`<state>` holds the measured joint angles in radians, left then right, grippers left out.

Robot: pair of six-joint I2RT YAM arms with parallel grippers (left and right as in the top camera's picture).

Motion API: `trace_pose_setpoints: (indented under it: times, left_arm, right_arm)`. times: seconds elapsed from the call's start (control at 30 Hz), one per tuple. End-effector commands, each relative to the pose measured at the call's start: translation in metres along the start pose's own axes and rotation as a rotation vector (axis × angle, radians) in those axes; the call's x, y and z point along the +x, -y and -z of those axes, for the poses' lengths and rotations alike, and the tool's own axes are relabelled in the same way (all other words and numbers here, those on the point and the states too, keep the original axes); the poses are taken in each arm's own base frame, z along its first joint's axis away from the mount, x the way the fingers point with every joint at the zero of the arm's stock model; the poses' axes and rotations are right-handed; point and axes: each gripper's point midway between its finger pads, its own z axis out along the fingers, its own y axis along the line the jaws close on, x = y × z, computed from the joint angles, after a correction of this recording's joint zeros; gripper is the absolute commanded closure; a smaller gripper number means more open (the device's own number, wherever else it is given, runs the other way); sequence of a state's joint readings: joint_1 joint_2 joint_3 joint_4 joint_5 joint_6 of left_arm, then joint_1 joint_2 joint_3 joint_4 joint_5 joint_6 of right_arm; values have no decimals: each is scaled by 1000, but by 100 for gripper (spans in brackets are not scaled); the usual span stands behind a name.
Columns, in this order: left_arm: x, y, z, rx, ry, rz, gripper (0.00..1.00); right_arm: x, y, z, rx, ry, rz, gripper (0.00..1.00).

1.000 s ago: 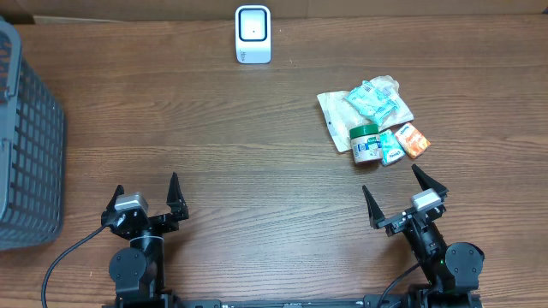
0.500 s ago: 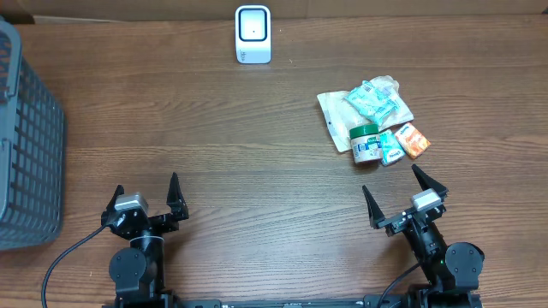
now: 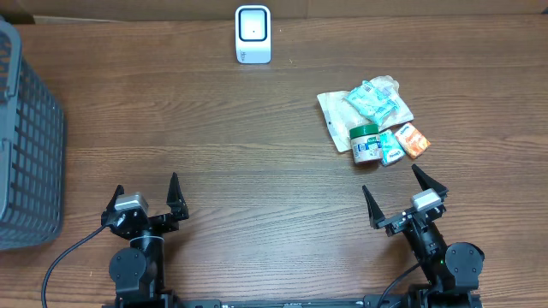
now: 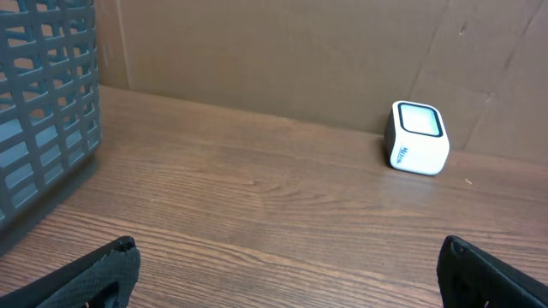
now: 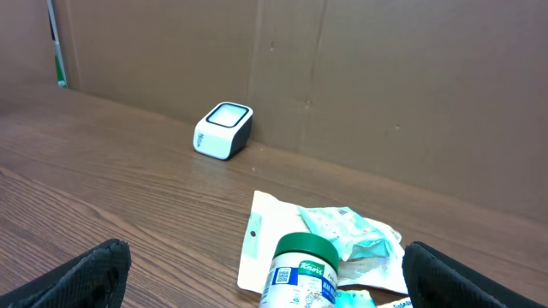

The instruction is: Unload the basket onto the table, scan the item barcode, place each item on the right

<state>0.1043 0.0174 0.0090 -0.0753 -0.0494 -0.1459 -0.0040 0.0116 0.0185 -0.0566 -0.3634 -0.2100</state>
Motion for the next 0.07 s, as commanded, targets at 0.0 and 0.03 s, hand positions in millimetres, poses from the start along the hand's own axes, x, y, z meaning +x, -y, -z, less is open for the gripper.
trace_pose_setpoints:
  times: [0.0,0.03]
  left_arm:
    - [-1,1,0,3,10,-19,0]
    - [-1,1,0,3,10,-19,0]
  right_arm:
    - [2,-3,0,-11,1,-5,0]
    - [2,-3,0,-11,1,-5,0]
